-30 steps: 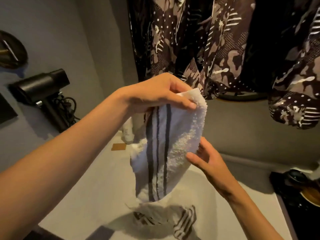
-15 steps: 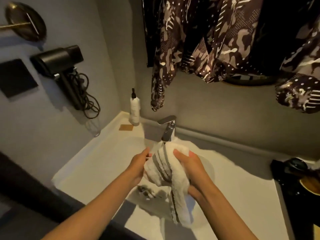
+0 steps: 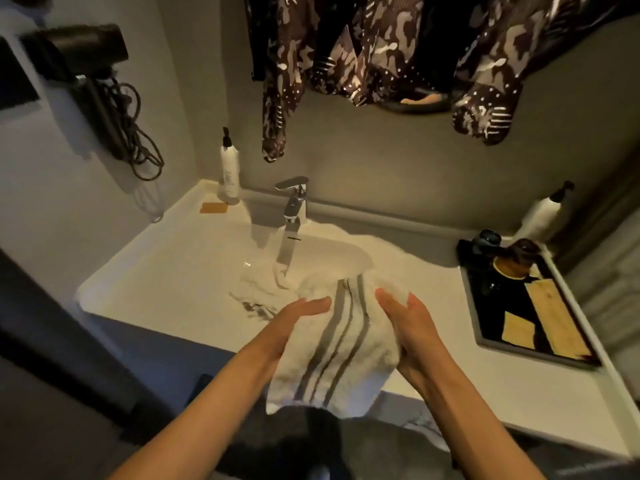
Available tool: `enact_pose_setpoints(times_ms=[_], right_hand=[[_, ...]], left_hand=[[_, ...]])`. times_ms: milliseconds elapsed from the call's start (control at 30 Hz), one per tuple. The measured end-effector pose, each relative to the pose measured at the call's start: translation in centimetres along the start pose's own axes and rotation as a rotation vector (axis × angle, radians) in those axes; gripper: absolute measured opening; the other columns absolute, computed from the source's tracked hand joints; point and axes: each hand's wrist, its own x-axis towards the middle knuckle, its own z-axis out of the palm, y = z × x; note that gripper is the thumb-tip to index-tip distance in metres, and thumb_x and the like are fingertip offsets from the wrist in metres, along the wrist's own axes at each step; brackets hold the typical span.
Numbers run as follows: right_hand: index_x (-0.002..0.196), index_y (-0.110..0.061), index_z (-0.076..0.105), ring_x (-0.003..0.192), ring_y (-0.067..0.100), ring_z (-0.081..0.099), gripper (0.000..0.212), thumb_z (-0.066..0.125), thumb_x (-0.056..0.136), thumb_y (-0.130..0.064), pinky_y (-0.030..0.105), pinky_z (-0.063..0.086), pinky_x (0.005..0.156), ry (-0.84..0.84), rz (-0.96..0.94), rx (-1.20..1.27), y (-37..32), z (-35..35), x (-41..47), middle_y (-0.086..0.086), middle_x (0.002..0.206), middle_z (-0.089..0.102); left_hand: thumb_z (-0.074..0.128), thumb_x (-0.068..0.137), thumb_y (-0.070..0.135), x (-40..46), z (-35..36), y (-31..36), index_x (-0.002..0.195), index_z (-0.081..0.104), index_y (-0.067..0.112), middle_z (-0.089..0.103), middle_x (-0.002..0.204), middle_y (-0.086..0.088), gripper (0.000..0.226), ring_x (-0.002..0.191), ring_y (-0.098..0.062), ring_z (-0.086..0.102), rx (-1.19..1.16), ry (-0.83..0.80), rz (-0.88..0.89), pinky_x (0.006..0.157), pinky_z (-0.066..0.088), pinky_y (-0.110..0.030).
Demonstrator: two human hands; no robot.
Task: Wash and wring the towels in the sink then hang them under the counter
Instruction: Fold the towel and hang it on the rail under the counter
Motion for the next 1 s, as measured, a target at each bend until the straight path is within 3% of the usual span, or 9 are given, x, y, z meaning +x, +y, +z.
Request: enact_pose_setpoints(times_ms=[167, 233, 300, 400, 467, 633, 700, 867, 1000], right_hand=[[0.103, -0.015, 0.063, 0.065, 0.002, 0.069, 0.009, 0.055, 0.102, -0.015, 0.012, 0.052, 0.052, 0.151, 0.173, 0.007, 4.6, -5.6, -7.4, -0.005, 0.086, 0.068], [0.114, -0.009, 0.065, 0.085, 0.013, 0.072, 0.018, 0.058, 0.101, -0.018, 0.017, 0.058, 0.064, 0.222, 0.230, -0.006, 7.4, -7.6, -9.3, 0.002, 0.098, 0.072], [0.122, -0.009, 0.065, 0.105, 0.027, 0.070, 0.030, 0.063, 0.096, -0.022, 0.038, 0.060, 0.087, 0.284, 0.288, -0.024, 10.5, -9.5, -10.6, 0.008, 0.114, 0.072], [0.122, -0.010, 0.063, 0.109, 0.029, 0.067, 0.034, 0.067, 0.090, -0.023, 0.048, 0.054, 0.099, 0.337, 0.417, 0.004, 14.7, -12.8, -12.8, 0.011, 0.121, 0.069], [0.126, -0.009, 0.061, 0.107, 0.030, 0.068, 0.043, 0.068, 0.086, -0.024, 0.049, 0.056, 0.096, 0.395, 0.491, 0.033, 16.6, -14.6, -14.5, 0.012, 0.123, 0.068], [0.119, -0.014, 0.057, 0.100, 0.030, 0.069, 0.025, 0.062, 0.094, -0.012, 0.038, 0.060, 0.078, 0.493, 0.611, 0.105, 21.1, -20.8, -17.7, 0.012, 0.111, 0.069], [0.120, -0.011, 0.060, 0.099, 0.030, 0.071, 0.026, 0.063, 0.094, -0.011, 0.038, 0.060, 0.075, 0.501, 0.606, 0.103, 22.2, -23.1, -18.1, 0.013, 0.111, 0.072], [0.128, -0.013, 0.059, 0.105, 0.030, 0.068, 0.031, 0.061, 0.097, -0.011, 0.050, 0.055, 0.096, 0.489, 0.592, 0.078, 24.9, -30.6, -16.3, 0.013, 0.118, 0.069], [0.119, -0.019, 0.062, 0.101, 0.023, 0.069, 0.023, 0.060, 0.098, -0.009, 0.045, 0.056, 0.092, 0.465, 0.464, 0.043, 26.2, -35.3, -13.8, 0.006, 0.111, 0.072]], left_hand=[[0.066, 0.093, 0.014, -3.7, 3.6, -8.8, 0.115, 0.066, 0.009, 0.072, 0.112, -0.017, 0.023, 0.107, -0.036, 0.067, 0.170, 0.086, -0.060, 0.100, 0.051, -0.051], [0.069, 0.089, 0.008, -4.7, 3.8, -12.1, 0.122, 0.066, 0.005, 0.070, 0.119, -0.023, 0.033, 0.113, -0.041, 0.065, 0.188, 0.102, -0.104, 0.105, 0.045, -0.058], [0.072, 0.085, 0.006, -5.2, 3.9, -14.9, 0.124, 0.066, 0.002, 0.068, 0.123, -0.025, 0.040, 0.116, -0.043, 0.063, 0.227, 0.134, -0.145, 0.107, 0.042, -0.061], [0.067, 0.086, 0.004, -5.7, 4.7, -18.9, 0.118, 0.069, 0.000, 0.070, 0.116, -0.028, 0.033, 0.111, -0.046, 0.065, 0.235, 0.133, -0.262, 0.105, 0.045, -0.060], [0.069, 0.084, 0.007, -5.8, 5.6, -21.1, 0.112, 0.071, -0.001, 0.072, 0.109, -0.029, 0.030, 0.104, -0.047, 0.067, 0.273, 0.165, -0.313, 0.098, 0.050, -0.059], [0.076, 0.069, 0.021, -4.3, 8.1, -28.2, 0.112, 0.072, 0.008, 0.073, 0.108, -0.026, 0.045, 0.105, -0.047, 0.067, 0.348, 0.199, -0.446, 0.098, 0.050, -0.062], [0.070, 0.079, 0.014, -3.7, 9.5, -30.2, 0.115, 0.071, 0.008, 0.071, 0.111, -0.027, 0.036, 0.107, -0.047, 0.066, 0.352, 0.220, -0.477, 0.100, 0.048, -0.062], [0.067, 0.081, 0.015, 0.5, 13.1, -36.6, 0.117, 0.069, 0.021, 0.072, 0.115, -0.014, 0.037, 0.109, -0.035, 0.066, 0.363, 0.213, -0.448, 0.101, 0.049, -0.054], [0.069, 0.082, 0.022, 4.4, 16.0, -39.5, 0.124, 0.064, 0.028, 0.070, 0.117, -0.005, 0.042, 0.109, -0.028, 0.065, 0.456, 0.205, -0.334, 0.100, 0.051, -0.050]])
